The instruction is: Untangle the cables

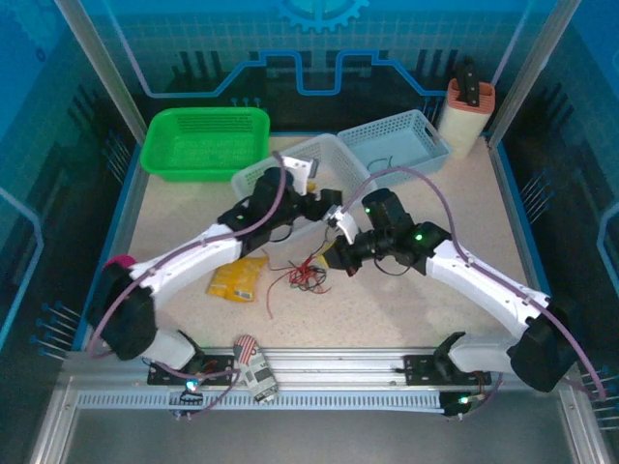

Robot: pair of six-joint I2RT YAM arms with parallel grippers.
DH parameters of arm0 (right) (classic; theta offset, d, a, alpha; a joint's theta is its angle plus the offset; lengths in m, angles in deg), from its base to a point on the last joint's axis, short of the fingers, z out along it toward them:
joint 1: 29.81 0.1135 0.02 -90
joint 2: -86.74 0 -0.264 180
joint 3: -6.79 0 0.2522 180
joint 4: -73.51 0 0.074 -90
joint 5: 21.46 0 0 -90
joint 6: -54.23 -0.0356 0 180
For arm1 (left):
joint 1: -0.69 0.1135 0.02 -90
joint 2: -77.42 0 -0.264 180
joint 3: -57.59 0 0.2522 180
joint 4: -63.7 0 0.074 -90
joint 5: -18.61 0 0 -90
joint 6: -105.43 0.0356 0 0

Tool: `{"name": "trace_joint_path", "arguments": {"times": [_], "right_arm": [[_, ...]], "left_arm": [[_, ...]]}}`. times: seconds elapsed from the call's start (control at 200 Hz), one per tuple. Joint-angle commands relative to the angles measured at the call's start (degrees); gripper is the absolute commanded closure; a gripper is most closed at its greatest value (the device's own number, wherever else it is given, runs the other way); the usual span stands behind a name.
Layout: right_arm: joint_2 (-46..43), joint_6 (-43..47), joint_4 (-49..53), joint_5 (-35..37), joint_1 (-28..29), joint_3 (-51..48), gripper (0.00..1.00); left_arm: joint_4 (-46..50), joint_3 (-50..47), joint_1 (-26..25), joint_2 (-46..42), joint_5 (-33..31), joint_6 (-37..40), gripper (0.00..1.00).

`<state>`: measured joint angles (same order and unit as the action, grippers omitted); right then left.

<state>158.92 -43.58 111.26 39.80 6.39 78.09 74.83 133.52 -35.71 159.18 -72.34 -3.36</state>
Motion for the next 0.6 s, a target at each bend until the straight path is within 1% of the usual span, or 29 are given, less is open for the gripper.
{"name": "trace_joint_path", "arguments": {"times": [0.0,0.06,0.125,0.185,0.26,0.385,0.455,0.525,0.595], "right_arm": [[1.5,-9.6,2.0,6.3,-4.4,0.2,1.0],[1.3,-10.6,1.6,5.8,-4.3,0.2,1.0],[1.3,-10.9,1.2,5.5,-4.3,-0.1,1.0],[1.4,-10.9,1.1,5.8,-4.2,-0.5,1.0],[1.2,-10.8,1.5,6.5,-4.2,-0.7,1.0],[0.8,-12.1,1.7,7.7,-4.3,-0.4,1.0],[0.8,-13.4,1.7,8.4,-4.3,0.0,1.0],[0.9,-14.9,1.7,9.3,-4.3,0.5,1.0],[0.8,-17.1,1.7,10.7,-4.4,0.8,1.0]], "left_arm": [[10.9,-3.5,0.2,-11.4,-1.1,-3.8,0.17],[12.9,-5.7,0.3,-15.6,-2.0,-6.0,0.16],[13.0,-8.5,0.3,-19.9,-2.1,-7.5,0.12],[13.0,-10.3,0.5,-23.0,-2.1,-7.8,0.09],[14.5,-10.7,0.6,-25.2,-1.4,-7.2,0.09],[16.8,-11.3,1.0,-26.7,0.9,-7.0,0.08],[18.5,-11.3,1.2,-26.2,2.6,-8.1,0.08],[21.2,-10.3,1.2,-25.0,4.9,-10.3,0.08],[24.5,-9.0,1.2,-23.1,6.5,-14.1,0.1]]}}
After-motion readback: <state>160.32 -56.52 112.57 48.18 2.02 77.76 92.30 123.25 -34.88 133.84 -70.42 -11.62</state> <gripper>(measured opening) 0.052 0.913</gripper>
